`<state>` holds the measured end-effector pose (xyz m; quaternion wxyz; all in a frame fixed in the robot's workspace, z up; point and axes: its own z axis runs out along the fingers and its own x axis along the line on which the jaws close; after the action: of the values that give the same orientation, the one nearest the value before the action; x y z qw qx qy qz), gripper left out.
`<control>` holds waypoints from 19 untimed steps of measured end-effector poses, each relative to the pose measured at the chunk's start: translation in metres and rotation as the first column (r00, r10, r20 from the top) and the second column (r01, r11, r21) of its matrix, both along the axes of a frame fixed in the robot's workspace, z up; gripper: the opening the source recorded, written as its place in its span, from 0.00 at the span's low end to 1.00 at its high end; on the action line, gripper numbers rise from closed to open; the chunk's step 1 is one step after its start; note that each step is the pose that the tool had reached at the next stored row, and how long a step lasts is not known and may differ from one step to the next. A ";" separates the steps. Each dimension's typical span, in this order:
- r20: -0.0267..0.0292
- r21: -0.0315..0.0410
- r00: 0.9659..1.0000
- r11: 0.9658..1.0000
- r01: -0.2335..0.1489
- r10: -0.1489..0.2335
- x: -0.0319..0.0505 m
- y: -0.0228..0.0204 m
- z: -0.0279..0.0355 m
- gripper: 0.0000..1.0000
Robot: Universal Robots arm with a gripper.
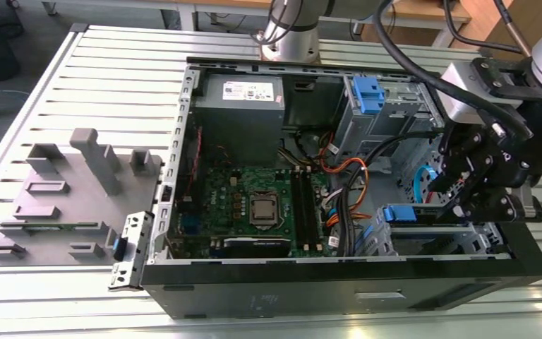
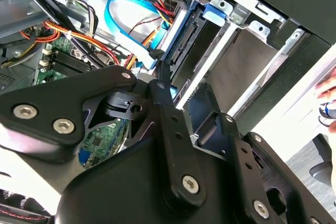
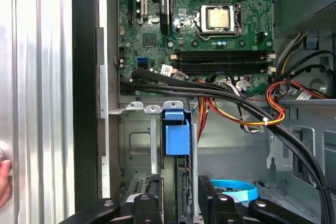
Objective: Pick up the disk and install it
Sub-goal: 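Insert the first disk wire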
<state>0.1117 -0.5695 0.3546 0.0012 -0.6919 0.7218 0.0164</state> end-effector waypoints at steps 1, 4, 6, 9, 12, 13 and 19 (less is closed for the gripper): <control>0.000 0.000 1.000 1.000 0.000 0.000 0.0000 0.0000 0.0009 0.42; 0.000 0.000 1.000 1.000 0.000 0.000 0.0000 0.0000 0.0035 0.42; 0.000 0.000 1.000 1.000 0.000 0.000 0.0000 0.0000 0.0040 0.42; 0.000 0.000 1.000 1.000 0.000 0.000 0.0000 0.0000 0.0049 0.42; 0.000 0.000 1.000 1.000 0.000 0.000 0.0000 -0.0001 0.0057 0.42; 0.000 0.000 1.000 1.000 0.000 0.000 0.0000 0.0000 0.0061 0.42; 0.000 0.000 1.000 1.000 0.000 0.000 0.0000 0.0000 0.0102 0.42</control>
<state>0.1117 -0.5695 0.3648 0.0012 -0.6919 0.7218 0.0164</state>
